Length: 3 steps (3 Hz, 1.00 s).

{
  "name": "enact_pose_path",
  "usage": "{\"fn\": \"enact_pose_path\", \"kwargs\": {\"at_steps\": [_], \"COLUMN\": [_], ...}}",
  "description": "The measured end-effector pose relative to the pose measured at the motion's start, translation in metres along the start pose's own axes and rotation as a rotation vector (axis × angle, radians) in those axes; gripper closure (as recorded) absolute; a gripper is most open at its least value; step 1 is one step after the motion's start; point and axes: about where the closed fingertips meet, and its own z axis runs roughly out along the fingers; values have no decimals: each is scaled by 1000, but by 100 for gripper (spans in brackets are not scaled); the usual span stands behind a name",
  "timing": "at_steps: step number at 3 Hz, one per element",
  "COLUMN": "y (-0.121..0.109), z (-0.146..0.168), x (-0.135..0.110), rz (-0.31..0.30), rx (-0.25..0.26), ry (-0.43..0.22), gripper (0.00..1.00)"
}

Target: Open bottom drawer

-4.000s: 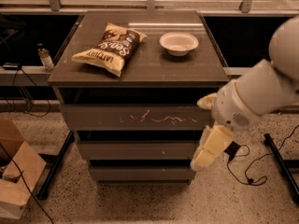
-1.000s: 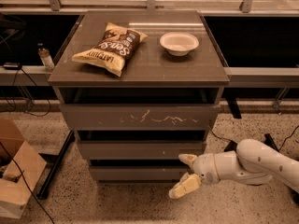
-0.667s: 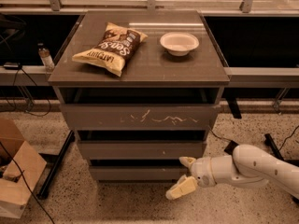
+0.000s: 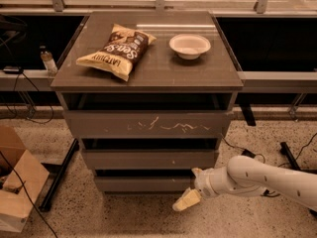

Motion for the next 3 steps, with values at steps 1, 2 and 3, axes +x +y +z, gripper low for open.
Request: {"fn": "enact_pose_path", "kwargs": {"at_steps": [1, 2, 3], "y": [-21, -42, -55], "z": [24, 45, 54], "x": [18, 31, 38], "rz": [-16, 9, 45], "rx": [16, 11, 1], "ry": [54, 19, -39], "gripper": [0, 0, 0]}}
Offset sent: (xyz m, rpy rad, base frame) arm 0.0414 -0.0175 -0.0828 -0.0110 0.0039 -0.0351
